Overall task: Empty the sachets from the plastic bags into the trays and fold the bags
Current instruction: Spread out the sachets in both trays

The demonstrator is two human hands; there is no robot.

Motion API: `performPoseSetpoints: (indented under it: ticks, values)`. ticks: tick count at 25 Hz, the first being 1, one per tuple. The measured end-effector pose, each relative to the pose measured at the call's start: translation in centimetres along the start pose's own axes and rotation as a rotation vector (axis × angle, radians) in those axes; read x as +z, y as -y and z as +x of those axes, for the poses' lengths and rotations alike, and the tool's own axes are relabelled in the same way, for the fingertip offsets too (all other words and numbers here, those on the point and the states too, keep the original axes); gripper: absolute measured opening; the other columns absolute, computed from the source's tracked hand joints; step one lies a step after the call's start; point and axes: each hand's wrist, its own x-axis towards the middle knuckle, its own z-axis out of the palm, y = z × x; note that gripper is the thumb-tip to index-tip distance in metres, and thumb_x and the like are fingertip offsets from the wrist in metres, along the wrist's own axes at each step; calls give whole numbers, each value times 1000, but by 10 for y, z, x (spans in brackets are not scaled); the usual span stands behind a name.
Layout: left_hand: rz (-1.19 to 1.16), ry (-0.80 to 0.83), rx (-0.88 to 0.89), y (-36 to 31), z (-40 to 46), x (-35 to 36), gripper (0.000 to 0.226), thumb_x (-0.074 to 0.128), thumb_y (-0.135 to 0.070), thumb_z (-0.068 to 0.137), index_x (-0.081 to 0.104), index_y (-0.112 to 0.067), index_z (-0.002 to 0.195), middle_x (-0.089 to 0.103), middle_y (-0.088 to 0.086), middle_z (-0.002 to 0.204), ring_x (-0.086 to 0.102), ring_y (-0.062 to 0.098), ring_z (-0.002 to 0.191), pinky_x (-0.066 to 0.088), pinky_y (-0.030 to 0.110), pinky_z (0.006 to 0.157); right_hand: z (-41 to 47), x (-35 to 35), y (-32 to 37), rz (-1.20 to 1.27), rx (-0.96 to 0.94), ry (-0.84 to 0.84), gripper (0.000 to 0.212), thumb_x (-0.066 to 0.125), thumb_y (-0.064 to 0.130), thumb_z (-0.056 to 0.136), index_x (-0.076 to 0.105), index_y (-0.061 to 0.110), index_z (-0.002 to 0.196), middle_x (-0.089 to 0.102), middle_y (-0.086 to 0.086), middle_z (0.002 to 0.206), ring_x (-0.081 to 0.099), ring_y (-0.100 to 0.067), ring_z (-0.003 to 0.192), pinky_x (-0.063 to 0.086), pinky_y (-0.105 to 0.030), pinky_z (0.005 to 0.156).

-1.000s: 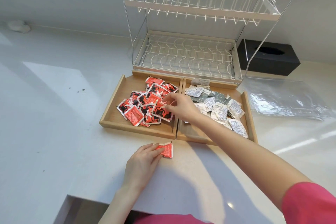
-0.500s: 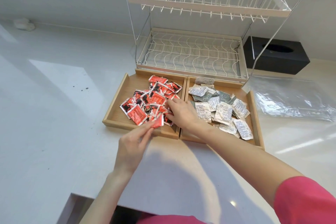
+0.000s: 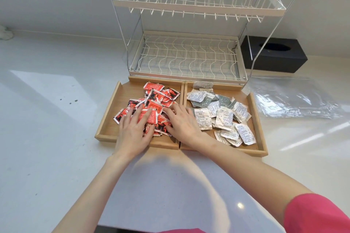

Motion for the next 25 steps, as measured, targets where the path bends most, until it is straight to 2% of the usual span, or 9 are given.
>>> performPoseSetpoints:
  ticks: [3,5,7,11,18,25]
  values:
    - [119,223,-32,1,3,9,57,25,-52,90,8,-35,143,2,0,156,-7,22,143,-6,48,113,-4,2,-1,4,6,69,58,45,29,90,23,18,142,31,-7,148,22,-22,138,8,-44,114]
    - [179,318,-28,3,4,11,60,17,-57,89,-1,-36,142,-7,0,156,-12,22,142,-11,48,112,-5,5,-2,-28,7,147,58,38,33,93,15,20,145,20,-4,154,12,-21,143,1,-47,115]
    - [200,356,-25,3,6,10,61,15,-59,88,-5,-36,142,-12,0,155,-15,22,141,-13,48,111,-5,3,-2,-46,2,185,57,35,35,94,14,20,145,17,-3,155,9,-21,143,-2,-47,115]
    - [126,297,-58,-5,8,3,61,19,-56,89,3,-32,143,-6,1,156,-13,24,142,-8,49,112,-8,-11,-1,47,-3,74,57,42,33,91,23,20,143,25,-5,152,18,-20,141,0,-46,115]
    - [94,101,61,-50,13,-3,64,35,-48,89,10,-27,144,-1,6,156,-12,25,142,-8,46,113,-38,-41,-33,80,83,6,63,44,38,90,16,22,145,11,-4,157,3,-20,144,-5,-46,115]
    - [71,123,191,-126,20,18,67,43,-42,87,13,-23,144,0,8,156,-9,26,142,-5,47,113,-87,-70,-101,52,221,-42,69,51,34,88,13,22,145,7,-2,157,1,-17,144,-5,-44,115]
